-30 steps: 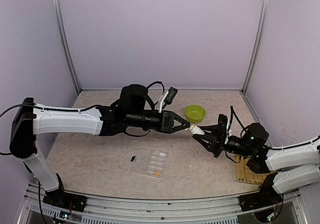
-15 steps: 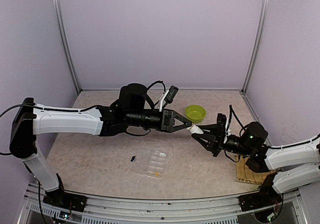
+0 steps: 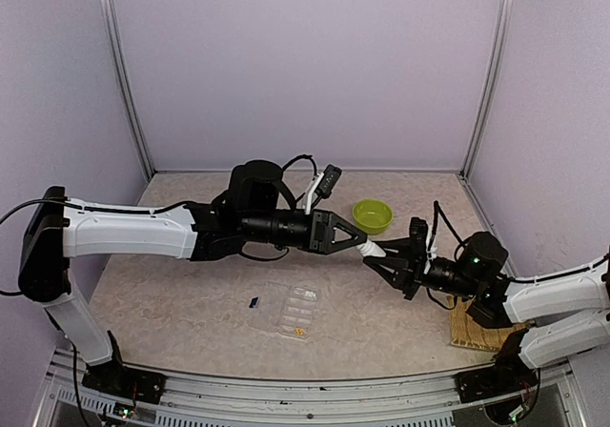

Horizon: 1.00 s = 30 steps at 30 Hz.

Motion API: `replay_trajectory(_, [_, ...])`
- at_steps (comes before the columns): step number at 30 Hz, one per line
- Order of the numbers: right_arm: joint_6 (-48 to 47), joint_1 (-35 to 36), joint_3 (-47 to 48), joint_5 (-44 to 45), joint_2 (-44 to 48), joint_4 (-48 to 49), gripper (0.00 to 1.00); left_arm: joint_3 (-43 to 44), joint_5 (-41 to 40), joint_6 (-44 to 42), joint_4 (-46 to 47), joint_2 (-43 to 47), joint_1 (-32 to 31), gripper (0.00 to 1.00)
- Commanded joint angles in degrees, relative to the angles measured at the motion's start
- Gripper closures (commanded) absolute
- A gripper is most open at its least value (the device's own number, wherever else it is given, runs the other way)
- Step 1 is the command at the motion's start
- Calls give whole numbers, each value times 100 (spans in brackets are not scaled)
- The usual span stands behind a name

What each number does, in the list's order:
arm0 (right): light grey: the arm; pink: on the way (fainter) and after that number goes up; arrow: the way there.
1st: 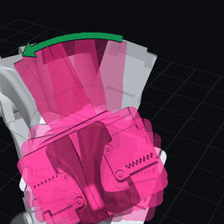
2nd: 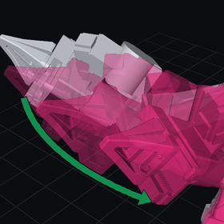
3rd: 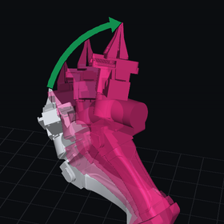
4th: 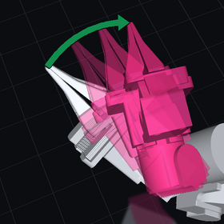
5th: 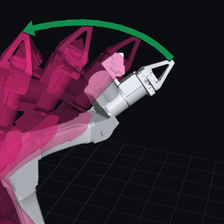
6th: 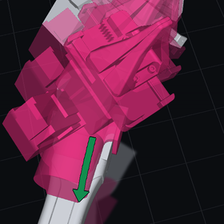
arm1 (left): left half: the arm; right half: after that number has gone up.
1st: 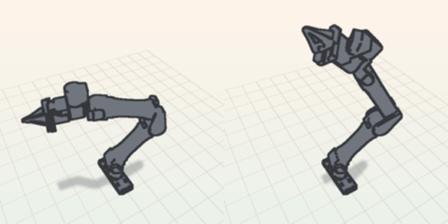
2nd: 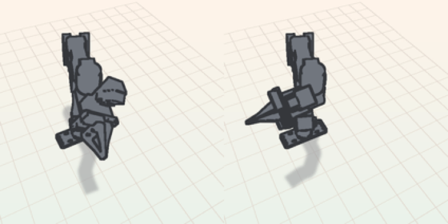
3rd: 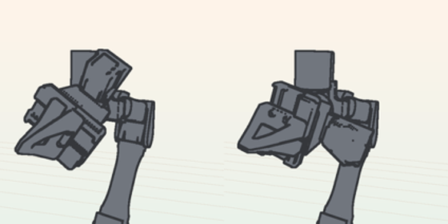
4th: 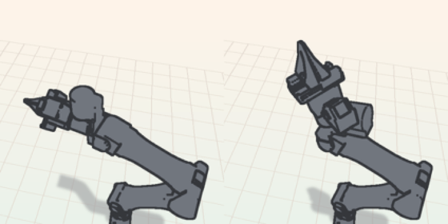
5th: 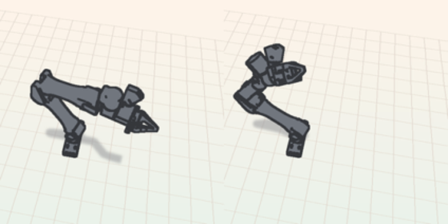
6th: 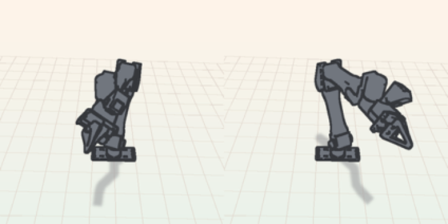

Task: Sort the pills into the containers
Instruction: Close the lid of the pill bottle.

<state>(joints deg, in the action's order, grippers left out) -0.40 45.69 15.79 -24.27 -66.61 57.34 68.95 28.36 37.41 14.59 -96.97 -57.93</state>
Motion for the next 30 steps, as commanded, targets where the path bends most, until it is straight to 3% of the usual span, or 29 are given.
replay_trajectory(1, [-30,80,188,-8,13,53,86,189,-228,-254,-231,-52,-69,75])
replay_trajectory(21, [-116,80,100,45,154,-43,86,348,-218,-664,-709,-71,-87,75])
replay_trajectory(30, [17,92,176,-280,-70,144,86,193,140,-290,-106,-167,-78,75])
